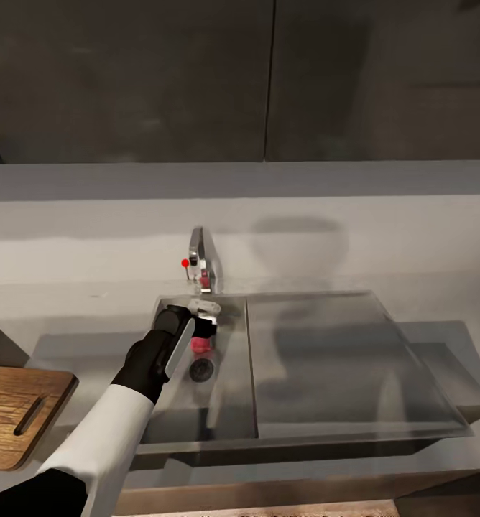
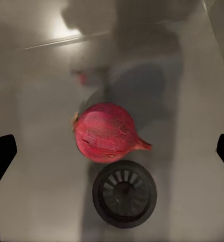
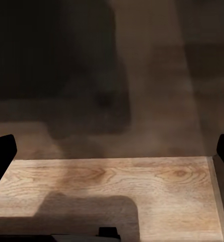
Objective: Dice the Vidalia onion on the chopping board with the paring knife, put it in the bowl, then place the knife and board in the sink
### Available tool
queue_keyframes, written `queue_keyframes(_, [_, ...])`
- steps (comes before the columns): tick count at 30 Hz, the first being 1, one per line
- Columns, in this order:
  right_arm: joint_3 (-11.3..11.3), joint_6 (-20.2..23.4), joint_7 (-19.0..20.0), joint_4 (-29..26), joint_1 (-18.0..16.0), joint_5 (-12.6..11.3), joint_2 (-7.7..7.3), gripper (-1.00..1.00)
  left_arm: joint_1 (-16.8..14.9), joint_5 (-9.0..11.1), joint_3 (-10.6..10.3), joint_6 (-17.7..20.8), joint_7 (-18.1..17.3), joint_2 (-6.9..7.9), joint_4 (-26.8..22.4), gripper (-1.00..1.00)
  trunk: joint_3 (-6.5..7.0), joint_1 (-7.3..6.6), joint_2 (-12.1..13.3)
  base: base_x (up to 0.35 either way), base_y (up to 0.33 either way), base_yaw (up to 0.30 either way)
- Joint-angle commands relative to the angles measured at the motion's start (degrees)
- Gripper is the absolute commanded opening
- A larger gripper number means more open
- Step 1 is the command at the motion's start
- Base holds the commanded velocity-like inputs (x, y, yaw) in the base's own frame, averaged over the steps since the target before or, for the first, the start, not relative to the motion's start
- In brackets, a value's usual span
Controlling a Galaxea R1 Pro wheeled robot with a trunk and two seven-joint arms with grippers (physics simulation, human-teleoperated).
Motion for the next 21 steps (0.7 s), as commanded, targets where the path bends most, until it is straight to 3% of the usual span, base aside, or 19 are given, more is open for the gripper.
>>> queue_keyframes(1, [0.3, -0.1, -0.4, -0.1, 0.0, -0.3, -0.08, 1.0, -0.1, 0.8, -0.1, 0.0, 0.5, 0.01, 0.0, 1.0, -0.19, 0.03, -0.1, 0.011, 0.0, 0.0])
queue_keyframes(6, [0.3, 0.0, -0.4, -0.1, 0.0, -0.3, -0.08, 1.0, 0.0, 4.4, 0.0, -3.2, 0.8, 0.15, 0.8, 1.0, -0.63, 0.03, -0.1, 0.003, 0.0, 0.0])
queue_keyframes(21, [0.4, 0.0, -0.4, -0.1, 0.0, -0.2, -0.08, 1.0, -0.1, 5.1, 0.3, -3.7, 0.9, 0.21, 1.0, 1.0, -1.95, 0.03, -0.1, 0.011, 0.0, 0.0])
